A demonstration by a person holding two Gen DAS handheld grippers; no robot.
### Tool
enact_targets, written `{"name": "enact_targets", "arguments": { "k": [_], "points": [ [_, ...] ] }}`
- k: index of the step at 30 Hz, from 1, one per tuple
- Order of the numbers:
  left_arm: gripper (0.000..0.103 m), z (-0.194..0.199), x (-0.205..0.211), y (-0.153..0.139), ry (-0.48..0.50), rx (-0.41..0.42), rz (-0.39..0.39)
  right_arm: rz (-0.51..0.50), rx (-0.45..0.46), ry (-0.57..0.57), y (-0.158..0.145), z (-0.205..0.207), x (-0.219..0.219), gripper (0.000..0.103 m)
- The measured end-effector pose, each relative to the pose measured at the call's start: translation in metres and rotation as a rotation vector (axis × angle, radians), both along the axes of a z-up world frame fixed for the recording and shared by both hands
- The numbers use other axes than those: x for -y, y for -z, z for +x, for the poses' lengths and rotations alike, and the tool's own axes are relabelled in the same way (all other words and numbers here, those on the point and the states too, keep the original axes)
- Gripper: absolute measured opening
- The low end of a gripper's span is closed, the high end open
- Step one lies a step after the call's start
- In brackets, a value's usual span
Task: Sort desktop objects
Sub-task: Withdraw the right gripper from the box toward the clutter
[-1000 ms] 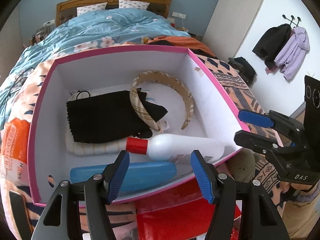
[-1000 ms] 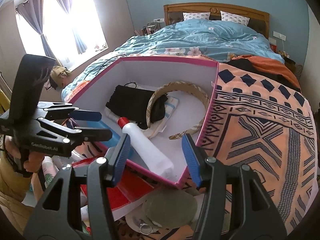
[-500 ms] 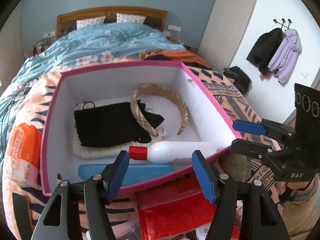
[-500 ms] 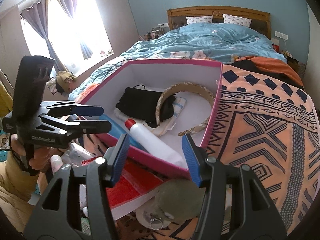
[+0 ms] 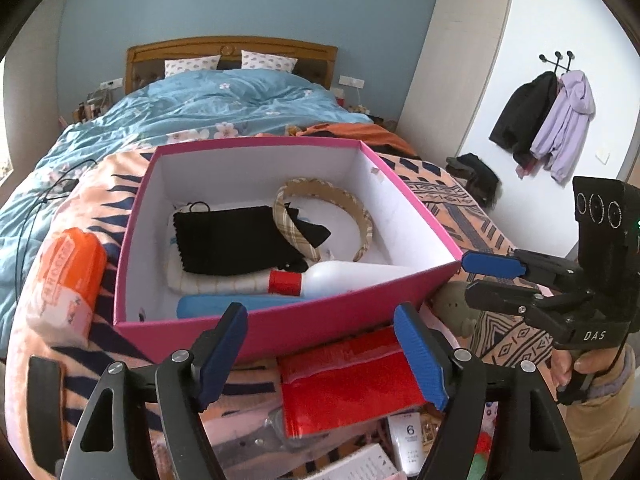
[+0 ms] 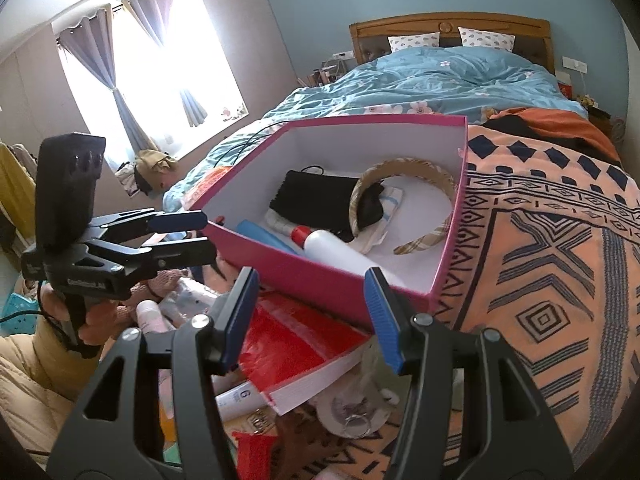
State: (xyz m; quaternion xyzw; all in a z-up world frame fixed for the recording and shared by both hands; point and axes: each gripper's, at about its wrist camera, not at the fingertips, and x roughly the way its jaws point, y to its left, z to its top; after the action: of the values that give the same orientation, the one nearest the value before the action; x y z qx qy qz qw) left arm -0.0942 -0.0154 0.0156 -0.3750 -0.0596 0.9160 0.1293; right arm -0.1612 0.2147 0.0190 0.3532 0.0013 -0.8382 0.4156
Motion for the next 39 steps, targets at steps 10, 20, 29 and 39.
{"name": "enact_targets", "arguments": {
  "k": [10,20,29,39],
  "points": [
    [0.085,0.03,-0.006,-0.001,-0.012,-0.081,-0.056,-0.02,0.015,0.004,0.007,0.02,-0.007,0.057],
    [0.092,0.052,-0.007,0.011,-0.013,-0.09,-0.047,-0.037,0.058,0.021,0.022,0.037,-0.015,0.06],
    [0.103,0.063,-0.015,0.016,-0.043,-0.116,-0.047,-0.039,0.09,0.035,0.036,0.051,-0.019,0.06],
    [0.103,0.068,-0.023,0.023,-0.107,-0.097,-0.078,-0.02,0.02,0.044,0.035,0.07,-0.006,0.08]
  ]
}}
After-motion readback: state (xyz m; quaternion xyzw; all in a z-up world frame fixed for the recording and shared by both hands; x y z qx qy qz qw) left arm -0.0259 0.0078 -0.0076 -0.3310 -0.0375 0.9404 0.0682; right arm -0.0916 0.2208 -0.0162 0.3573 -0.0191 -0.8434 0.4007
